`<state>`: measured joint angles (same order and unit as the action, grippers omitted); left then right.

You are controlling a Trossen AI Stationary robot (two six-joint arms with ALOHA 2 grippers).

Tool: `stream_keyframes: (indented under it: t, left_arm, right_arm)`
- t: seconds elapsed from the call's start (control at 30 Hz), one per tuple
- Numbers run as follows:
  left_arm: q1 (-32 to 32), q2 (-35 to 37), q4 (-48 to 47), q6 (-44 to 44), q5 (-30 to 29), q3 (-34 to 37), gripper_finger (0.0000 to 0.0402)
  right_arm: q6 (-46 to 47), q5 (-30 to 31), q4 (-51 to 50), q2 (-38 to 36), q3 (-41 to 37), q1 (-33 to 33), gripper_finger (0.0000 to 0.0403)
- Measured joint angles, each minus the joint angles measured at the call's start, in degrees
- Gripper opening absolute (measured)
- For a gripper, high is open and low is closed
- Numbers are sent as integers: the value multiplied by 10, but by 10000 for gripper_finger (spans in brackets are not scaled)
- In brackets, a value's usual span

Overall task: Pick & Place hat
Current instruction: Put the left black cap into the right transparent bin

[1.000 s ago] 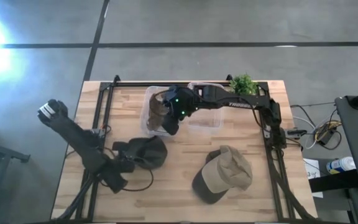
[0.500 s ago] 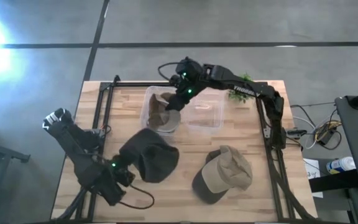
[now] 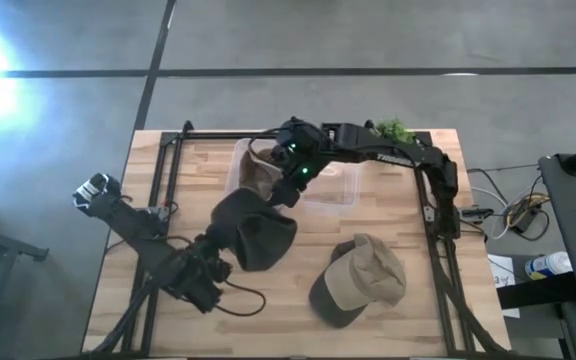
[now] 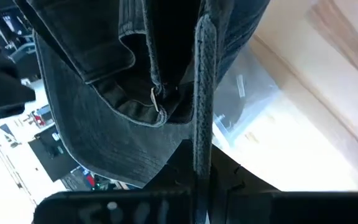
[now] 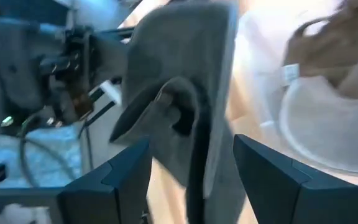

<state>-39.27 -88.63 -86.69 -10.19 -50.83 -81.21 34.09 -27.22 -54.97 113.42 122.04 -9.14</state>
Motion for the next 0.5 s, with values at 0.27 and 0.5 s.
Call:
stream_keyframes:
  t: [0.27,0.5]
  left_arm:
    - [14,-1,88,-98,-46,0,8]
    - [22,-1,99,-127,-71,0,8]
  right_arm:
    - [-4,51,-2,1,-14,10,221]
    - [1,49,-2,1,-48,16,211]
